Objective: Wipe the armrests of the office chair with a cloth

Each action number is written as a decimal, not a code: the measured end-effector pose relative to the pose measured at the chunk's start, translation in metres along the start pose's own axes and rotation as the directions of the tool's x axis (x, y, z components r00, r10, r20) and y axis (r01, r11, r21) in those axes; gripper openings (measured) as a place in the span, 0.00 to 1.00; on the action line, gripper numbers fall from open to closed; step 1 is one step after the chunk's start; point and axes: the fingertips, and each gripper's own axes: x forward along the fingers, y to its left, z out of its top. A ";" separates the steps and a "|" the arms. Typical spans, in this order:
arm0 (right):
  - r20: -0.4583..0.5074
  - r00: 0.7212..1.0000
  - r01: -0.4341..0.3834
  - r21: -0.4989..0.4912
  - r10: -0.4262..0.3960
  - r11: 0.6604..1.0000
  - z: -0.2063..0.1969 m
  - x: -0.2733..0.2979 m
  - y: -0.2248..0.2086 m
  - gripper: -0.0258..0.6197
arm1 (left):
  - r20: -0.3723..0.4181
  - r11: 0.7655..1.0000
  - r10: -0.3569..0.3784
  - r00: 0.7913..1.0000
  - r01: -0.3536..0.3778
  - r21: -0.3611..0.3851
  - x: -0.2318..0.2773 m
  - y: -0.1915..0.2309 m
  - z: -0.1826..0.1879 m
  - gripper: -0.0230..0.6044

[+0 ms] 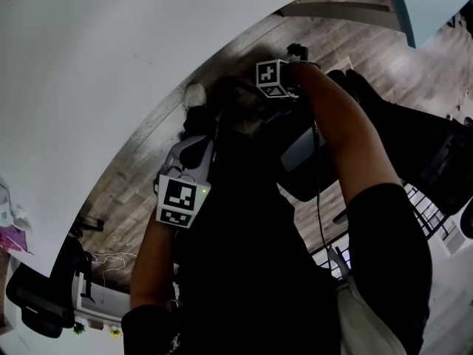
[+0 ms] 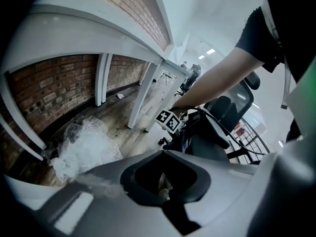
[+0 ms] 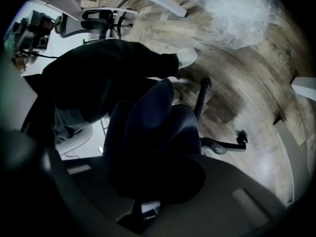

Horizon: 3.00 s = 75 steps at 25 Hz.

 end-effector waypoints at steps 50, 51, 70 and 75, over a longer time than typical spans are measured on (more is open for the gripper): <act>0.494 0.110 0.351 0.793 -0.863 0.499 -0.224 -0.200 0.115 0.11 | -0.025 0.916 -0.117 0.993 0.118 0.383 0.036 -0.087 0.162 0.05; 0.497 0.053 0.335 0.808 -0.866 0.484 -0.231 -0.194 0.131 0.11 | -0.031 0.909 -0.121 0.992 0.123 0.398 0.038 -0.096 0.166 0.05; 0.609 -0.158 0.235 0.788 -0.778 0.569 -0.175 -0.001 0.206 0.11 | -0.095 0.830 -0.033 0.995 0.080 0.552 0.068 -0.214 0.142 0.05; 0.634 -0.254 0.209 0.774 -0.731 0.598 -0.129 -0.021 0.184 0.11 | -0.106 0.857 -0.027 0.994 0.077 0.510 0.055 -0.224 0.127 0.05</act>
